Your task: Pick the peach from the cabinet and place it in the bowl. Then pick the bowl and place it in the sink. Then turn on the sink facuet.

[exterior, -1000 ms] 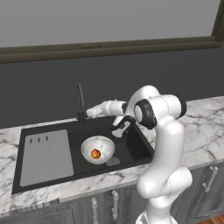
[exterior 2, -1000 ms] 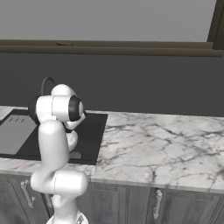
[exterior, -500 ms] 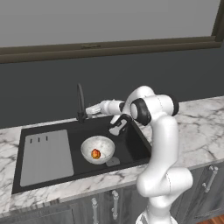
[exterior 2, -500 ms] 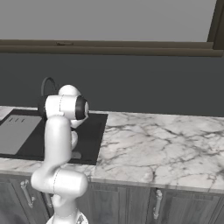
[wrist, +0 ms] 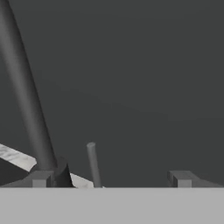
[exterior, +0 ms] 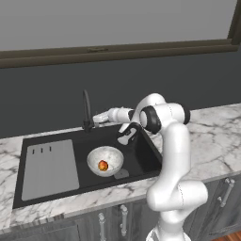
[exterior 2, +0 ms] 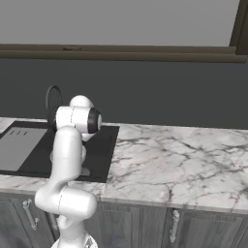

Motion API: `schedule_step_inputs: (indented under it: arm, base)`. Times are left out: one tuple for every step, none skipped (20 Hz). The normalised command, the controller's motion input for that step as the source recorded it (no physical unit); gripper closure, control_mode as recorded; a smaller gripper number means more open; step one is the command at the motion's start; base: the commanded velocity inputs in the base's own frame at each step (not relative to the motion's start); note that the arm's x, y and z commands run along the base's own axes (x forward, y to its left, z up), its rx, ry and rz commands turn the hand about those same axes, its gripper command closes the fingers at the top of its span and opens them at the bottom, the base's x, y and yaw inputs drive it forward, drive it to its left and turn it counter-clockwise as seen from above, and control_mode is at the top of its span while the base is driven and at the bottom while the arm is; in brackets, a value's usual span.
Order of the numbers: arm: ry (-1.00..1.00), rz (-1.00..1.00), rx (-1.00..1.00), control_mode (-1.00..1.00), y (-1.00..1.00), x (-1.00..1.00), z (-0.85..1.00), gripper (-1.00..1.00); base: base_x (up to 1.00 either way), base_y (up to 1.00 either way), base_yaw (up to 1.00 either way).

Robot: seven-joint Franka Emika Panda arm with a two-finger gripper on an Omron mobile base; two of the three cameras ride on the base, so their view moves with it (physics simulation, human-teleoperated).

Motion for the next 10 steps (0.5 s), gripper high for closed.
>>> schedule_step_inputs:
  arm:
    - [0.00, 0.00, 0.00, -1.00, 0.00, 0.17, -0.11, -1.00]
    - [0.00, 0.00, 0.00, -1.00, 0.00, 0.18, -0.12, -1.00]
    - [0.00, 0.00, 0.00, -1.00, 0.00, 0.15, -0.12, -1.00]
    - [0.00, 0.00, 0.00, -1.00, 0.00, 0.19, -0.13, -1.00]
    - [0.00, 0.00, 0.00, -1.00, 0.00, 0.20, -0.16, -1.00]
    - [0.00, 0.00, 0.00, -1.00, 0.00, 0.18, -0.18, -1.00]
    - [0.00, -0.01, 0.00, -1.00, 0.00, 0.23, -0.19, -1.00]
    - [0.00, -0.02, 0.00, -1.00, 0.00, 0.19, -0.19, -1.00]
    - [0.00, -0.02, 0.00, -1.00, 0.00, 0.18, -0.22, -1.00]
    - [0.00, -0.03, 0.00, -1.00, 0.00, 0.25, -0.19, -1.00]
  base:
    - [0.00, 0.00, 0.00]
    - [0.00, 0.00, 0.00]
    - [0.00, 0.00, 0.00]
    - [0.00, 0.00, 0.00]
    - [0.00, 0.00, 0.00]
    - [0.00, 0.00, 0.00]
    - [0.00, 0.00, 0.00]
    - [0.00, 0.00, 0.00]
    - [0.00, 0.00, 0.00]
    - [0.00, 0.00, 0.00]
